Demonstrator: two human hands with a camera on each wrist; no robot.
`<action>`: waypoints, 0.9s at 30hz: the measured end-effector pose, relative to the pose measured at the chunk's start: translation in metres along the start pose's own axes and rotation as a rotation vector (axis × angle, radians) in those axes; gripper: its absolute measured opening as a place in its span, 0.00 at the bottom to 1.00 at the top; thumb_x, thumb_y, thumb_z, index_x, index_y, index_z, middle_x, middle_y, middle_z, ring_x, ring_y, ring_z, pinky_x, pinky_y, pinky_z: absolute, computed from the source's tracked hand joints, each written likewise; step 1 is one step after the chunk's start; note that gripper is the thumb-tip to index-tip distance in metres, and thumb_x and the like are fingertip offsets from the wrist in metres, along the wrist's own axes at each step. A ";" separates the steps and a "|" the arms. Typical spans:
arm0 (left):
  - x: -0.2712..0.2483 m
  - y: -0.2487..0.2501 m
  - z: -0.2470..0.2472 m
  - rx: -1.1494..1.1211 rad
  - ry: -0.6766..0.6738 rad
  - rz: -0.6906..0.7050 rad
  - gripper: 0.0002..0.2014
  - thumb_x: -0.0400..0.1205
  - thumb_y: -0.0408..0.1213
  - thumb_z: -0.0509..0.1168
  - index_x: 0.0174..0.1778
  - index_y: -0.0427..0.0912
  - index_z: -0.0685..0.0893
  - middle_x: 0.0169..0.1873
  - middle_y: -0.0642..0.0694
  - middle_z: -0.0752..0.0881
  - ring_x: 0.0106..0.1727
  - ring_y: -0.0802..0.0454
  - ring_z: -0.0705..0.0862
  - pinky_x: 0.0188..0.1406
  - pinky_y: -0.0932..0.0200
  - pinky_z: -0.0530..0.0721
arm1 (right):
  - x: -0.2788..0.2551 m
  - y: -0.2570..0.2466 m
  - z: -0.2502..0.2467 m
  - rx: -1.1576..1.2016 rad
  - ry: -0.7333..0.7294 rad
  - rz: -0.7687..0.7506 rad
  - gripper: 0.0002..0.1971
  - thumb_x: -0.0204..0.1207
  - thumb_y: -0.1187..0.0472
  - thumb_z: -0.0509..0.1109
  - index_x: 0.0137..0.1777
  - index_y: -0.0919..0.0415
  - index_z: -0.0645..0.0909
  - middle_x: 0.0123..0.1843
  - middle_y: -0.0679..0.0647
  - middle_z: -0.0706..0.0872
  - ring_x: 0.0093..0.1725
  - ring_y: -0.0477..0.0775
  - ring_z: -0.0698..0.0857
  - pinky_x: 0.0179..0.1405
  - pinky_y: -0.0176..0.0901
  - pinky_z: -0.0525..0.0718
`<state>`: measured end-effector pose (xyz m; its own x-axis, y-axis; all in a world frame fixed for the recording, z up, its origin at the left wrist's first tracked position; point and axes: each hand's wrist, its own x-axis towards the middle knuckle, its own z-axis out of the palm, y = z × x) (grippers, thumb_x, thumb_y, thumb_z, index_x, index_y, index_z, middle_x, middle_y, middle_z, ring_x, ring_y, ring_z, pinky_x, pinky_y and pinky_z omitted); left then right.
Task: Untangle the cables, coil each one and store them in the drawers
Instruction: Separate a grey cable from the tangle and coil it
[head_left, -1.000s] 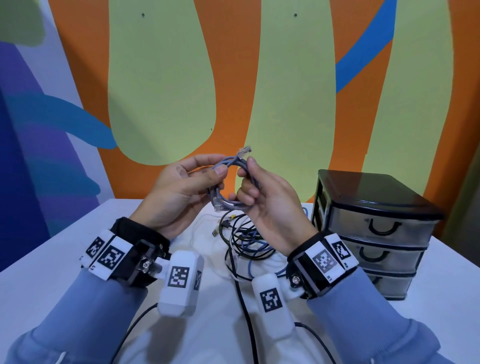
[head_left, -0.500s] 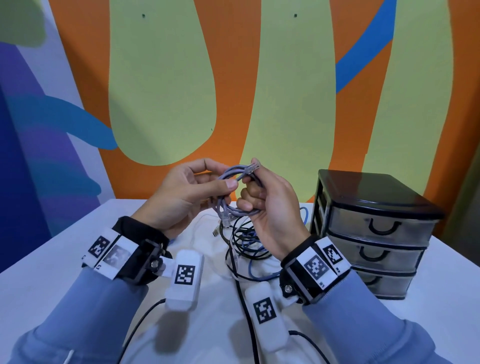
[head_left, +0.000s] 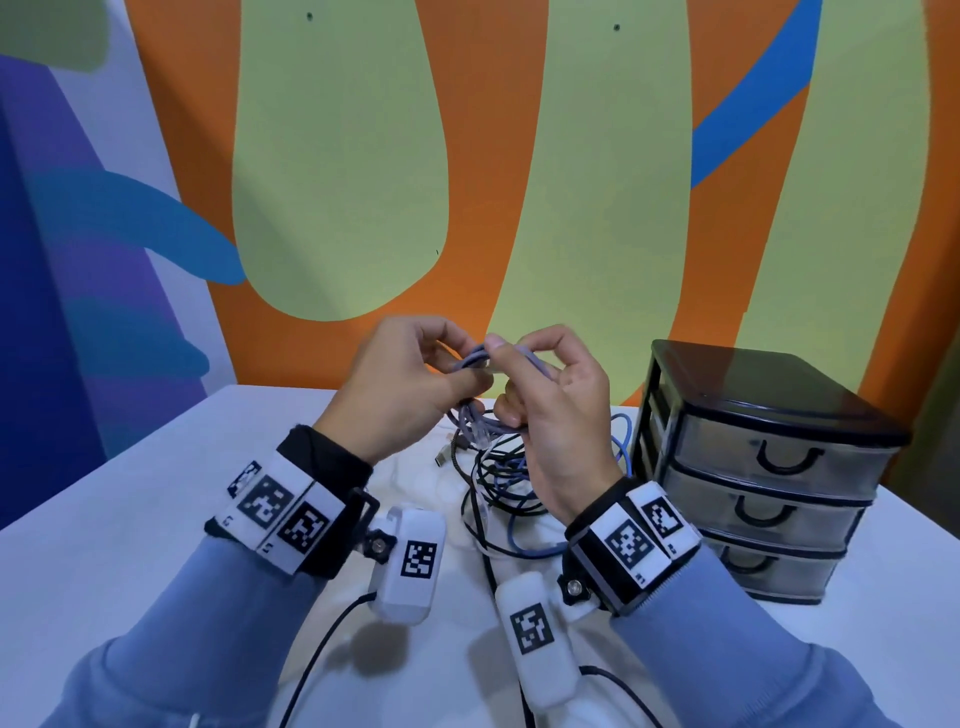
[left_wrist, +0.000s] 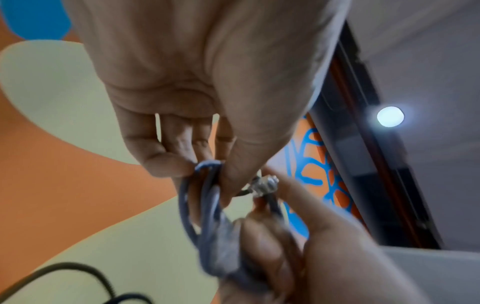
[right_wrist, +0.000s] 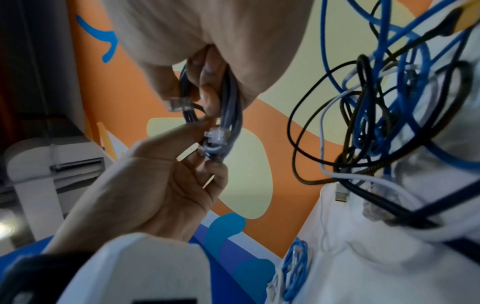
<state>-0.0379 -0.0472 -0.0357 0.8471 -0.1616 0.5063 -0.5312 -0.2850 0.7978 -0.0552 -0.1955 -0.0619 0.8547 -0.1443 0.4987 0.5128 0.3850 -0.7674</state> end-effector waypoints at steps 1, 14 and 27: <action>0.000 -0.002 0.002 0.043 0.017 0.013 0.07 0.79 0.32 0.81 0.42 0.43 0.88 0.27 0.48 0.88 0.32 0.45 0.94 0.31 0.60 0.80 | -0.001 0.000 0.000 -0.010 -0.016 -0.023 0.12 0.80 0.71 0.77 0.47 0.60 0.75 0.32 0.60 0.79 0.21 0.46 0.66 0.24 0.42 0.66; -0.008 0.003 0.013 0.342 0.134 0.031 0.06 0.77 0.35 0.72 0.34 0.45 0.85 0.23 0.46 0.87 0.31 0.44 0.89 0.30 0.52 0.86 | -0.004 0.002 -0.001 -0.260 -0.024 -0.190 0.15 0.77 0.69 0.82 0.47 0.59 0.77 0.35 0.64 0.92 0.24 0.51 0.81 0.26 0.42 0.77; -0.002 -0.008 -0.002 -0.114 -0.124 0.092 0.05 0.85 0.30 0.74 0.55 0.39 0.94 0.43 0.30 0.91 0.40 0.45 0.86 0.46 0.47 0.86 | 0.006 -0.009 -0.005 -0.054 -0.037 0.060 0.15 0.77 0.82 0.69 0.51 0.61 0.75 0.35 0.62 0.83 0.24 0.50 0.69 0.24 0.41 0.70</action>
<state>-0.0355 -0.0431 -0.0421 0.7866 -0.2992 0.5402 -0.5988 -0.1561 0.7855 -0.0543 -0.2039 -0.0542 0.8808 -0.0885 0.4651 0.4654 0.3418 -0.8164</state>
